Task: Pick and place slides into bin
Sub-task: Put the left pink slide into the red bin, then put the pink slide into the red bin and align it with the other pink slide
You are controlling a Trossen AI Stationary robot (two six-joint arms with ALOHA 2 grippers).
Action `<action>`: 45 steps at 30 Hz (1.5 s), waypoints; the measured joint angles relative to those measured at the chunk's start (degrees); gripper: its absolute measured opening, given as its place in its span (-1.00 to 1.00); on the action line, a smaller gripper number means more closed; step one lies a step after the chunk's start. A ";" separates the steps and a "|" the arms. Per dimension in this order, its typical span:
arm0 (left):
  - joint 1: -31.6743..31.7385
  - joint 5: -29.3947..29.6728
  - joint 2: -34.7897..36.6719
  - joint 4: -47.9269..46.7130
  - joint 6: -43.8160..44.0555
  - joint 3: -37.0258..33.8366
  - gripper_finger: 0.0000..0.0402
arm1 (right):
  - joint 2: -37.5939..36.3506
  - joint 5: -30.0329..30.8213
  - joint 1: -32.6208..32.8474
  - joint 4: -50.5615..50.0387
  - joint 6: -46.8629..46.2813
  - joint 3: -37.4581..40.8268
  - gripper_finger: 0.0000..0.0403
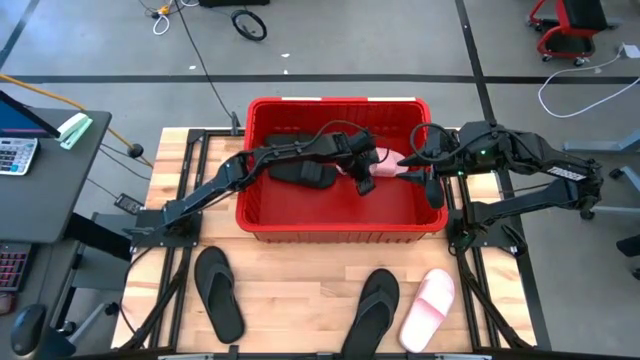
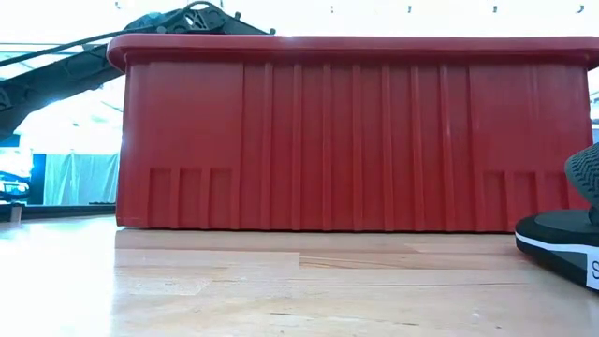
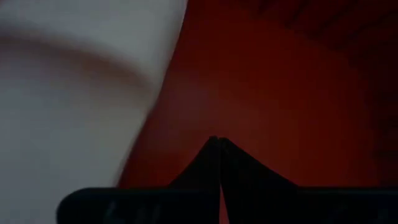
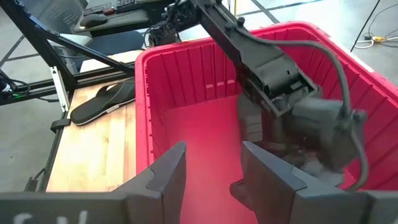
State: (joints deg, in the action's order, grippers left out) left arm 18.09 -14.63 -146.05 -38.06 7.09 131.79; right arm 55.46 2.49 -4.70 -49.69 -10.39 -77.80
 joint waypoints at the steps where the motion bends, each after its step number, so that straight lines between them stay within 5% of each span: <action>1: 0.02 0.38 -0.78 0.06 -0.01 0.00 -0.98 | 0.00 0.01 -0.01 -0.02 0.02 0.00 -0.21; 21: 6.07 5.40 -3.41 1.50 6.52 0.00 -0.98 | 0.00 0.01 0.01 -0.55 0.06 0.00 -0.21; 28: 6.17 0.14 -3.41 5.98 10.80 0.92 -0.97 | 0.00 -0.36 0.01 -0.53 -0.17 0.00 -0.21; 38: 2.76 0.03 -3.39 7.52 11.53 2.71 -0.98 | 0.00 -20.39 0.89 -1.38 -13.99 0.00 -0.22; 45: 1.88 3.26 -3.39 8.23 12.24 2.71 -0.97 | 0.39 -22.33 6.32 -10.52 -19.18 -0.02 -0.22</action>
State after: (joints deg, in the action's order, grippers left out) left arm 19.97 -11.37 -149.45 -29.83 19.34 134.50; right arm 55.85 -19.84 1.63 -60.22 -29.57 -77.82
